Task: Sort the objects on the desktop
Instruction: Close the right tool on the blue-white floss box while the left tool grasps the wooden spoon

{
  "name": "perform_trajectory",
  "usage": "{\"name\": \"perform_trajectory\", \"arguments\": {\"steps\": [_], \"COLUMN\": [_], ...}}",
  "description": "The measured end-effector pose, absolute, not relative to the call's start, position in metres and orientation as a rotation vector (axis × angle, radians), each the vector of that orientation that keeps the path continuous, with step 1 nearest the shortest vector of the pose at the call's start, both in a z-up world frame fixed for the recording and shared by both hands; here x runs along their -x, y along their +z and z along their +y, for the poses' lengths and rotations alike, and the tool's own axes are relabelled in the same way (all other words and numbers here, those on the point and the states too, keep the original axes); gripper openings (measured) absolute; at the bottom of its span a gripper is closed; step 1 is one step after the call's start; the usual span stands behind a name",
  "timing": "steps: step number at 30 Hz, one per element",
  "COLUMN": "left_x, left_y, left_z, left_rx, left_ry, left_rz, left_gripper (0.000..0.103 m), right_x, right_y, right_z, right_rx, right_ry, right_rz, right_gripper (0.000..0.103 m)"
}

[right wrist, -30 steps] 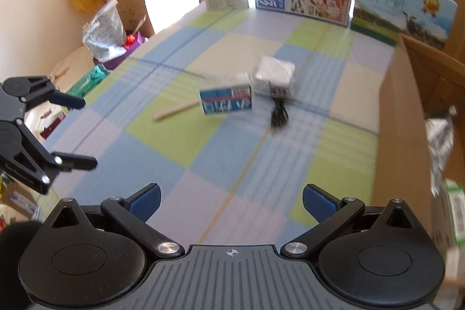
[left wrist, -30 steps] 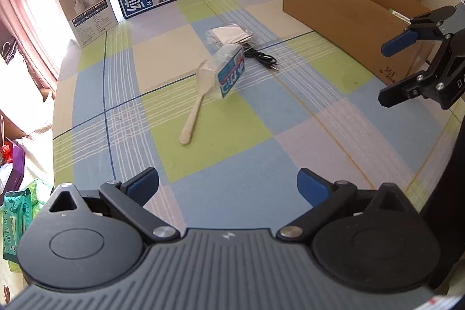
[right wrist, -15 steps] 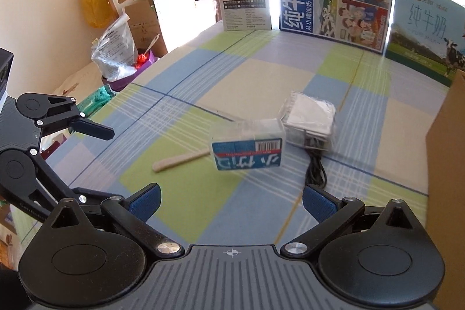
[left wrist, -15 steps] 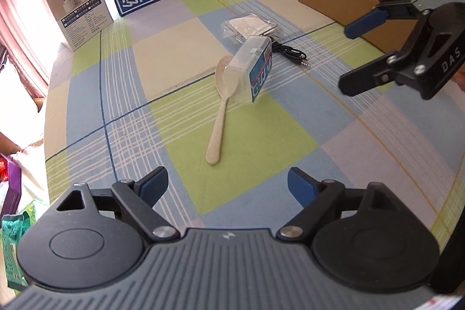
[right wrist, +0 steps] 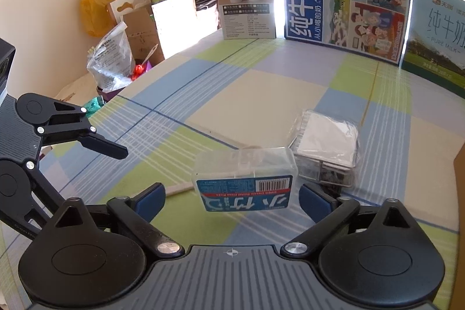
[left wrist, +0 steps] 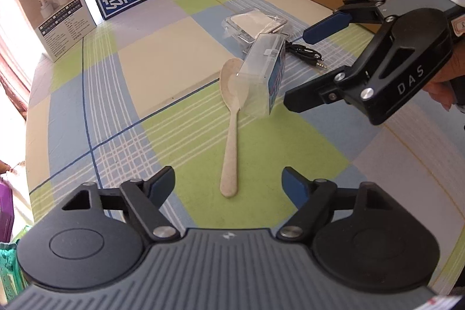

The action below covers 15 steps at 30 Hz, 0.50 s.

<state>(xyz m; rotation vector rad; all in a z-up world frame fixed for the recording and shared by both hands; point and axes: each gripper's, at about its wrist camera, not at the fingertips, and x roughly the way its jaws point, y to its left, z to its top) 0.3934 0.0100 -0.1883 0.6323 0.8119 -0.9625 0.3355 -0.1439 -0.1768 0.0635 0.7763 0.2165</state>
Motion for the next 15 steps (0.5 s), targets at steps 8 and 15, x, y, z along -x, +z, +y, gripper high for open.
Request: {"name": "perform_trajectory", "arguments": {"steps": [8,15], "left_x": [-0.41,-0.415], "left_y": [-0.192,-0.197], "left_z": [0.001,-0.009], "left_rx": [-0.626,-0.615], "left_ry": [-0.988,-1.002], "left_rz": [0.813,0.816], "left_gripper": [0.073,0.06], "right_x": [-0.353,-0.357], "right_y": [-0.191,-0.19], "right_z": [-0.144,-0.148], "right_rx": [-0.04,-0.024], "right_ry": [0.182,0.185], "right_rz": [0.797,0.803], "right_gripper": [0.091,0.083]}}
